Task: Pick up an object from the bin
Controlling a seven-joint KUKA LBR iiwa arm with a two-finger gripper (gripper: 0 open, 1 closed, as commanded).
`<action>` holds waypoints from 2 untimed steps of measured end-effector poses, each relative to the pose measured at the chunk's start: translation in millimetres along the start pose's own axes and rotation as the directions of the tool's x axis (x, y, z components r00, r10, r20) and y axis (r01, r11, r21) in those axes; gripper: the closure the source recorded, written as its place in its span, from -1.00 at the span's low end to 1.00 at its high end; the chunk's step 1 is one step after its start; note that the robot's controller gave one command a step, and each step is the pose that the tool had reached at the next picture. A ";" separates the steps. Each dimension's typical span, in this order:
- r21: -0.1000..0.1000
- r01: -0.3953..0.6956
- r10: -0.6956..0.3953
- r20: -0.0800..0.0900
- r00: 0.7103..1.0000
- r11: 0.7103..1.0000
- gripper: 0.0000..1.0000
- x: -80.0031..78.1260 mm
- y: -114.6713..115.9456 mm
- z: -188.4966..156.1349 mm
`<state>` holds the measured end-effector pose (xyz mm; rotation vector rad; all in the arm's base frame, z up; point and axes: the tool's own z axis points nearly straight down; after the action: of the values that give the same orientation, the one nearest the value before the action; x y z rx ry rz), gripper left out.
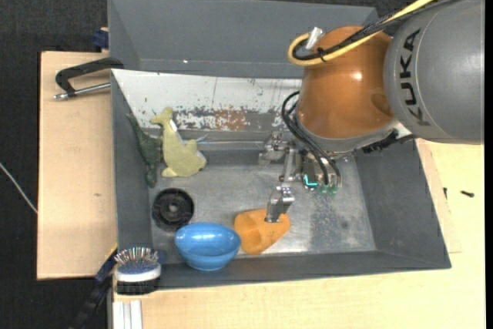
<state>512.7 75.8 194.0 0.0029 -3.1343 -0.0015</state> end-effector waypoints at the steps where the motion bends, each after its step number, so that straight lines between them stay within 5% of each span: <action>1: 0.001 -0.111 0.111 -0.001 0.994 0.994 -1.00 16.1 -26.9 116.9; 2: -0.005 -0.292 0.292 0.013 0.956 0.956 -1.00 -15.1 10.9 121.3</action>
Offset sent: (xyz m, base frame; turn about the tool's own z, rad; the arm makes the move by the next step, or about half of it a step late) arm -0.0149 -0.0269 -0.1126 0.1107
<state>526.9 86.9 72.6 -0.4617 -3.1135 -0.0039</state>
